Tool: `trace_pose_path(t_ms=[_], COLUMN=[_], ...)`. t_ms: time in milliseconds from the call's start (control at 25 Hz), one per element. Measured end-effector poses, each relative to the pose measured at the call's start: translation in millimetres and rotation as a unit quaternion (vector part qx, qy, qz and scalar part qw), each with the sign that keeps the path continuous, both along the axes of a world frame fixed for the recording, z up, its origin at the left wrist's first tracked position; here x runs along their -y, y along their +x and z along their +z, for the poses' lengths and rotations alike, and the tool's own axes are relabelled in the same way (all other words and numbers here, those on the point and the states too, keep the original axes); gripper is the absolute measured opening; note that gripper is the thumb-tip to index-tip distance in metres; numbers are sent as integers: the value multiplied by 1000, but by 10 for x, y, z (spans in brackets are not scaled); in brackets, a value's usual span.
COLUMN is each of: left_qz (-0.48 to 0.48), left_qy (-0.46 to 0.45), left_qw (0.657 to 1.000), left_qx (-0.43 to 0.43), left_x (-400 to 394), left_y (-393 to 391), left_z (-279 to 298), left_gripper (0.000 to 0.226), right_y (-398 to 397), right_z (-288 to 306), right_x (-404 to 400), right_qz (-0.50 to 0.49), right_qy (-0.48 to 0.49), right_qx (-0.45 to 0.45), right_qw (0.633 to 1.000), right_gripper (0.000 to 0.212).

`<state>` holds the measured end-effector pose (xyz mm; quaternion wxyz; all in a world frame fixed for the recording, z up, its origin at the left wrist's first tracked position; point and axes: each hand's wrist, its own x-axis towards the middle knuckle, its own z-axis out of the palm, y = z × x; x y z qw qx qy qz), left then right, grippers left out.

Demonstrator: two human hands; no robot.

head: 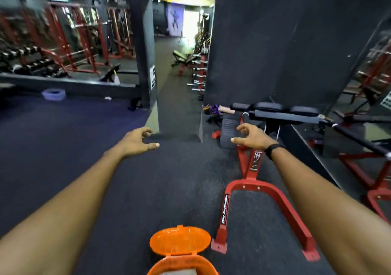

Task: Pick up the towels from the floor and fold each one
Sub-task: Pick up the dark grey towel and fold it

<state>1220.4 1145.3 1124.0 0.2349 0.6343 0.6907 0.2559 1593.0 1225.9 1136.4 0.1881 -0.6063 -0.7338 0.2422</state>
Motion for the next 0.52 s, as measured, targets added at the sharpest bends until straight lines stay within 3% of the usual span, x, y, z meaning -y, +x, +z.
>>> trace_pose_path(t_ms=[320, 520], left_qz=[-134, -292], left_qy=[26, 40], left_qw=[991, 956], left_qx=[5, -17], left_x=[-337, -296], left_y=[590, 1219], left_z=[351, 501], left_gripper=[74, 78], right_y=[500, 740], right_z=[484, 511], right_x=[646, 1620], right_qz=[-109, -239], right_qy=[42, 50], right_qx=[9, 7], right_qw=[993, 970], right_gripper=[65, 71])
